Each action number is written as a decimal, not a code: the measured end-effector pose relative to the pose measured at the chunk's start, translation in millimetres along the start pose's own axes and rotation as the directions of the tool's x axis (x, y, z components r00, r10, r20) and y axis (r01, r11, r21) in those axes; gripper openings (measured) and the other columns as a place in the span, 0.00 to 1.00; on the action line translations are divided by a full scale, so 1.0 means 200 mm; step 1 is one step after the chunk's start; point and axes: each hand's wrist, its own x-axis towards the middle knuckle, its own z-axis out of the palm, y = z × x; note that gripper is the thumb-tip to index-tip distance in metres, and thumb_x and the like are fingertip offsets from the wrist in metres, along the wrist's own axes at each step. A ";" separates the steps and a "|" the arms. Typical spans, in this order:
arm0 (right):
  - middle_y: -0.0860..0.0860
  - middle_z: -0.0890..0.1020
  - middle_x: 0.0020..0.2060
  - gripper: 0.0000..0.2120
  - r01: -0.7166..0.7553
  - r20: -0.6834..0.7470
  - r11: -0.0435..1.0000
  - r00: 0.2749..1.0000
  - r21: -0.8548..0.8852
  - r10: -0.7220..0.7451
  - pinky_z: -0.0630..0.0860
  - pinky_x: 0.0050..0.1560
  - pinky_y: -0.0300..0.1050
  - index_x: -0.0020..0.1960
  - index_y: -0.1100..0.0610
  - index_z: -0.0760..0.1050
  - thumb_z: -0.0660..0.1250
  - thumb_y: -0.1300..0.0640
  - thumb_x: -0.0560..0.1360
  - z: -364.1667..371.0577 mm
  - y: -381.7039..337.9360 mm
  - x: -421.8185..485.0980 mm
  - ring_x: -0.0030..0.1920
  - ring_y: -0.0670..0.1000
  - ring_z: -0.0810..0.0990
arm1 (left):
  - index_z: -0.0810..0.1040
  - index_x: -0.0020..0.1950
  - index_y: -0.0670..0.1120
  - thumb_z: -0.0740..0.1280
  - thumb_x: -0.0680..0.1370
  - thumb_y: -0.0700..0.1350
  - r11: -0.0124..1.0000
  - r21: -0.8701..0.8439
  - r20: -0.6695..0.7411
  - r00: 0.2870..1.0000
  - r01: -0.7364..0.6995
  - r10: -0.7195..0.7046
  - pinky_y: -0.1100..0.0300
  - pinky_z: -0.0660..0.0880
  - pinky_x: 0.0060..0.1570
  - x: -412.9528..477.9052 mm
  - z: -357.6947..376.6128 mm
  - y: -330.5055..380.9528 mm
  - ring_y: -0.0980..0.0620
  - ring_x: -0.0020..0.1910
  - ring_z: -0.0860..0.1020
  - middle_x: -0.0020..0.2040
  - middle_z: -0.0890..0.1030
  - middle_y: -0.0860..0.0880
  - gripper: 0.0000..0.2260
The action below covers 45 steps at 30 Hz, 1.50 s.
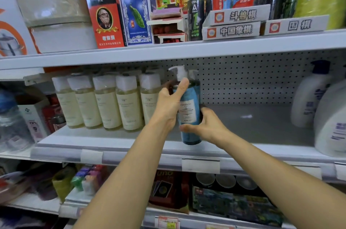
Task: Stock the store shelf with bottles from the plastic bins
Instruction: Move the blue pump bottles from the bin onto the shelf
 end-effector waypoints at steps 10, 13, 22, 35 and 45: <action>0.50 0.81 0.57 0.32 -0.120 0.009 0.983 0.993 0.136 0.120 0.76 0.63 0.49 0.65 0.53 0.69 0.80 0.61 0.66 0.07 0.17 0.11 0.58 0.51 0.80 | 0.79 0.64 0.49 0.52 0.81 0.67 0.933 -0.049 -0.039 0.933 0.356 -0.358 0.43 0.71 0.68 0.01 -0.10 -0.26 0.46 0.61 0.80 0.61 0.83 0.46 0.28; 0.51 0.80 0.59 0.34 -0.136 0.002 0.982 0.991 0.129 0.136 0.76 0.63 0.50 0.67 0.54 0.68 0.80 0.61 0.66 0.09 0.18 0.15 0.60 0.52 0.79 | 0.78 0.65 0.50 0.53 0.80 0.68 0.919 -0.077 -0.066 0.918 0.386 -0.391 0.42 0.69 0.70 0.01 -0.11 -0.29 0.45 0.64 0.78 0.64 0.81 0.45 0.28; 0.54 0.78 0.63 0.35 -0.170 0.012 0.979 0.985 0.113 0.170 0.74 0.62 0.46 0.69 0.57 0.67 0.79 0.64 0.66 0.10 0.17 0.19 0.64 0.54 0.77 | 0.77 0.69 0.47 0.53 0.80 0.68 0.900 -0.124 -0.093 0.898 0.418 -0.430 0.42 0.68 0.71 0.00 -0.11 -0.32 0.45 0.65 0.78 0.65 0.81 0.45 0.31; 0.49 0.77 0.50 0.12 -0.109 -0.211 0.994 0.972 -0.002 0.106 0.72 0.49 0.39 0.59 0.56 0.70 0.67 0.63 0.77 0.02 0.21 -0.08 0.51 0.49 0.77 | 0.75 0.67 0.43 0.63 0.82 0.50 0.859 -0.364 -0.207 0.868 0.360 -0.452 0.47 0.75 0.64 -0.21 -0.09 -0.37 0.46 0.61 0.78 0.63 0.79 0.44 0.17; 0.54 0.80 0.35 0.03 0.077 -0.090 0.986 0.994 0.151 -0.064 0.74 0.31 0.39 0.51 0.56 0.77 0.65 0.62 0.80 0.03 0.29 -0.51 0.30 0.49 0.78 | 0.79 0.55 0.45 0.63 0.82 0.46 0.892 -0.297 -0.221 0.884 0.341 -0.412 0.57 0.80 0.42 -0.63 -0.03 -0.52 0.50 0.40 0.82 0.46 0.84 0.47 0.07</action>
